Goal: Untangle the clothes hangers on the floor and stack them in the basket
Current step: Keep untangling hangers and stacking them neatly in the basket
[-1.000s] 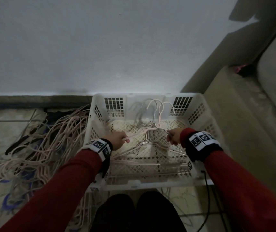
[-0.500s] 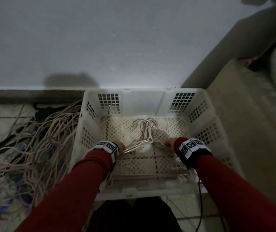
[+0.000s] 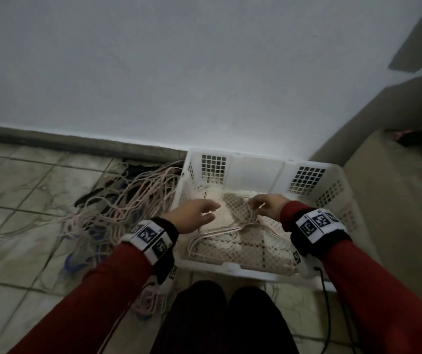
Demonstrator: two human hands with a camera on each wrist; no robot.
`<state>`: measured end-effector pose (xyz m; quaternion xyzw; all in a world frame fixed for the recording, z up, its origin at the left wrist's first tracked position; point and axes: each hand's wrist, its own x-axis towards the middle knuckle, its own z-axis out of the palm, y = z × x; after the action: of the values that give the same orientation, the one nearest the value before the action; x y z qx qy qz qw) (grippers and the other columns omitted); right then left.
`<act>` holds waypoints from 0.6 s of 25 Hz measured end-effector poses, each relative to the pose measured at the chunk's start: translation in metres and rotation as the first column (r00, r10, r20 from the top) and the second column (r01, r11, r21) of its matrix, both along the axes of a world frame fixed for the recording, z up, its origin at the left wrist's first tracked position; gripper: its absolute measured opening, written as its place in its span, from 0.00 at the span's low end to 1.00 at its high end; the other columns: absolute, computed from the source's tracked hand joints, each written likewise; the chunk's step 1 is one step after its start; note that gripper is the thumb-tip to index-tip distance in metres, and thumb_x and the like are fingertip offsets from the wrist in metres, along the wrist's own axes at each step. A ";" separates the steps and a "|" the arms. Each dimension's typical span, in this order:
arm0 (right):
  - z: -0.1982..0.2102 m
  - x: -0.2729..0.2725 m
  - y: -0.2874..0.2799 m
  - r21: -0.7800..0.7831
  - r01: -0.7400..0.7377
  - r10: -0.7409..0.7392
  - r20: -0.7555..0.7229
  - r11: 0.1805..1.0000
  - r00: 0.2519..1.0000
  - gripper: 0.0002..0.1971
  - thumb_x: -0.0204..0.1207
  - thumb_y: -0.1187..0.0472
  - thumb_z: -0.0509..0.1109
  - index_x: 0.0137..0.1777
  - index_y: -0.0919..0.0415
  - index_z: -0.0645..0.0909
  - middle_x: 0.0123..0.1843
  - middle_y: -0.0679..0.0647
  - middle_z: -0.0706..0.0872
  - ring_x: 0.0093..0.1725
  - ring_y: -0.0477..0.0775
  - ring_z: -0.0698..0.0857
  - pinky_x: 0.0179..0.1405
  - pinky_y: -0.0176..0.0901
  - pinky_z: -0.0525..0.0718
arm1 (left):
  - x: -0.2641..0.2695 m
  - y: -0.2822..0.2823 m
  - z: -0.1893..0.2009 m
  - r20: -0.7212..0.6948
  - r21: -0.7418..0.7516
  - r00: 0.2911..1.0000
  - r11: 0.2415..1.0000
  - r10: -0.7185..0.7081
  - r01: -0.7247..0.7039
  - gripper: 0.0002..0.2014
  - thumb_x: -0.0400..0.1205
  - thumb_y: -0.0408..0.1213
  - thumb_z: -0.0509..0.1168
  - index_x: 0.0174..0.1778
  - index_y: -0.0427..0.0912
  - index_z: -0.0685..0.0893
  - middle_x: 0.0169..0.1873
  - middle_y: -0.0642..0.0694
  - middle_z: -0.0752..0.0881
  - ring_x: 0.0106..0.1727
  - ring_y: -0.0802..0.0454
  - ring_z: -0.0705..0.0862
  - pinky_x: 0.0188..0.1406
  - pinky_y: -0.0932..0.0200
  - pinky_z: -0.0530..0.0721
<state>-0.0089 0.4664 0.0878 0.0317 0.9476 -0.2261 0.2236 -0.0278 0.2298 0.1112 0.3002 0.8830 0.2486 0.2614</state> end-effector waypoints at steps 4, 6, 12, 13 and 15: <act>0.021 0.004 -0.060 -0.101 -0.120 0.102 -0.169 0.988 0.980 0.17 0.77 0.71 0.62 0.65 0.65 0.77 0.61 0.62 0.85 0.60 0.59 0.83 0.49 0.28 0.70 | 0.038 -0.081 0.011 -0.060 0.207 0.972 0.956 0.226 -0.210 0.16 0.82 0.32 0.60 0.67 0.41 0.79 0.64 0.45 0.83 0.64 0.55 0.81 0.63 0.67 0.73; 0.022 0.000 -0.087 -0.120 -0.169 0.139 -0.226 0.978 0.964 0.17 0.77 0.72 0.62 0.65 0.66 0.77 0.60 0.63 0.85 0.60 0.60 0.83 0.52 0.32 0.72 | 0.049 -0.116 0.009 -0.093 0.272 0.934 0.911 0.346 -0.310 0.14 0.81 0.29 0.62 0.62 0.39 0.82 0.58 0.43 0.86 0.58 0.56 0.82 0.59 0.66 0.76; 0.012 -0.020 -0.166 0.004 -0.346 0.335 -0.267 0.938 0.904 0.24 0.76 0.71 0.63 0.73 0.62 0.67 0.73 0.63 0.73 0.70 0.61 0.75 0.69 0.47 0.70 | 0.069 -0.184 -0.028 -0.021 0.201 0.781 0.768 0.624 -0.608 0.15 0.81 0.34 0.62 0.64 0.38 0.79 0.59 0.40 0.85 0.58 0.46 0.83 0.57 0.57 0.81; 0.009 -0.025 -0.175 0.055 -0.365 0.367 -0.250 0.929 0.896 0.26 0.77 0.70 0.62 0.75 0.62 0.64 0.76 0.62 0.69 0.72 0.61 0.72 0.70 0.46 0.68 | 0.069 -0.185 -0.034 0.023 0.139 0.787 0.777 0.617 -0.613 0.17 0.81 0.36 0.63 0.66 0.39 0.76 0.61 0.42 0.83 0.59 0.48 0.82 0.57 0.57 0.80; 0.003 -0.034 -0.186 0.144 -0.370 0.396 -0.242 0.918 0.886 0.27 0.77 0.69 0.62 0.76 0.63 0.61 0.78 0.63 0.64 0.74 0.62 0.69 0.70 0.45 0.66 | 0.073 -0.177 -0.041 0.123 0.081 0.820 0.818 0.559 -0.570 0.21 0.81 0.40 0.63 0.70 0.39 0.72 0.64 0.43 0.80 0.60 0.49 0.80 0.55 0.59 0.77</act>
<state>-0.0429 0.2807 0.0912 -0.1762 0.9660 -0.1350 0.1327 0.0448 0.0529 0.0697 0.0276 0.9034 0.3785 0.1993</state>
